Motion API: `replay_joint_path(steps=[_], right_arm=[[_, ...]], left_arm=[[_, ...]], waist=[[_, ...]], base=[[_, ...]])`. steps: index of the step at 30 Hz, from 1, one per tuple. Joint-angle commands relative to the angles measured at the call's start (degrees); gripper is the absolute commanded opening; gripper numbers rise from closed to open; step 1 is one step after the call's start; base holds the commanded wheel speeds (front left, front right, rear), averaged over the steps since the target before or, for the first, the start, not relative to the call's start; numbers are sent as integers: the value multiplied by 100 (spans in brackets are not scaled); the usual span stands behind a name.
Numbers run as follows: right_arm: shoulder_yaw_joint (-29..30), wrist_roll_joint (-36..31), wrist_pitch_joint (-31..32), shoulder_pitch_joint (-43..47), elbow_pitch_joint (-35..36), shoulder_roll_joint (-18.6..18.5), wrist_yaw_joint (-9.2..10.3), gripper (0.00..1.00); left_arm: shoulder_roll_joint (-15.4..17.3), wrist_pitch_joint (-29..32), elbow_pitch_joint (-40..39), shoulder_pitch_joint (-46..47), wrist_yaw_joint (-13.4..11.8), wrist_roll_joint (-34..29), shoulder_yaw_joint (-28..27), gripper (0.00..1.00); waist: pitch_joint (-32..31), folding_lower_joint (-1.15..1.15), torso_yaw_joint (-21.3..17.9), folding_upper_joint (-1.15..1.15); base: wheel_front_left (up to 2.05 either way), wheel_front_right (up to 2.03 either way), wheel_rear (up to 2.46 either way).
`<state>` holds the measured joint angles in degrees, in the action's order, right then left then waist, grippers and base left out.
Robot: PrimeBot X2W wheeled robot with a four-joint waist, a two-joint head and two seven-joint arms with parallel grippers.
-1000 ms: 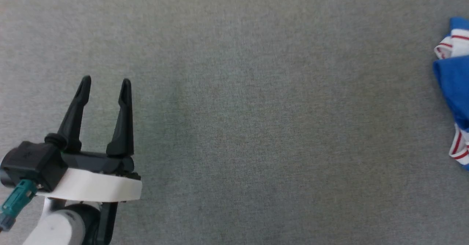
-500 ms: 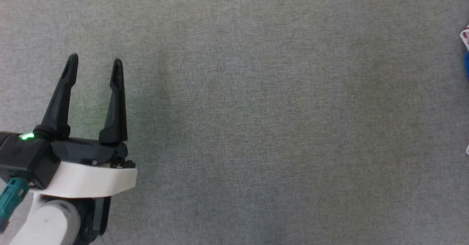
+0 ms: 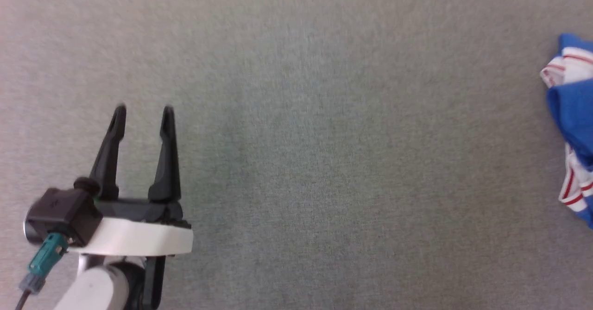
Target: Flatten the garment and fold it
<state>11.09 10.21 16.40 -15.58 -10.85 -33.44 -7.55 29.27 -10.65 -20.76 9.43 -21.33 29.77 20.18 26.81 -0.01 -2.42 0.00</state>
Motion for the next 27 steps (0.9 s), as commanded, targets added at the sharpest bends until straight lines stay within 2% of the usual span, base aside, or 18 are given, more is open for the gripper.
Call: replay_joint_path(steps=[1, 6, 10, 20, 27], right_arm=[[-79, -4, -94, 195, 307, 380, 6, 100], [-240, -103, -158, 681, 1223, 1386, 6, 100], [-378, -186, -260, 1000, 1821, 1888, 6, 100], [-337, -741, -671, 1614, 2786, 2590, 6, 100], [-268, -1314, -1206, 2305, 2974, 2996, 6, 100]], left_arm=[[-71, -60, 59, -167, -80, 113, -53, 100], [-122, -203, 48, -509, -78, 244, -156, 100], [-78, -273, 3, -738, -83, 201, -198, 100], [-53, -349, -19, -1127, -81, 16, -80, 100], [-192, -358, 112, -1573, -237, 106, -25, 100]], waist=[[-684, 1, 97, 0], [-1256, 1, 80, 0], [-1550, 1, 89, 0], [-2160, 1, 197, 0], [-2451, 1, 244, 0]], base=[[0, 0, 0], [0, 0, 0], [0, 0, 0], [0, 0, 0], [0, 0, 0]])
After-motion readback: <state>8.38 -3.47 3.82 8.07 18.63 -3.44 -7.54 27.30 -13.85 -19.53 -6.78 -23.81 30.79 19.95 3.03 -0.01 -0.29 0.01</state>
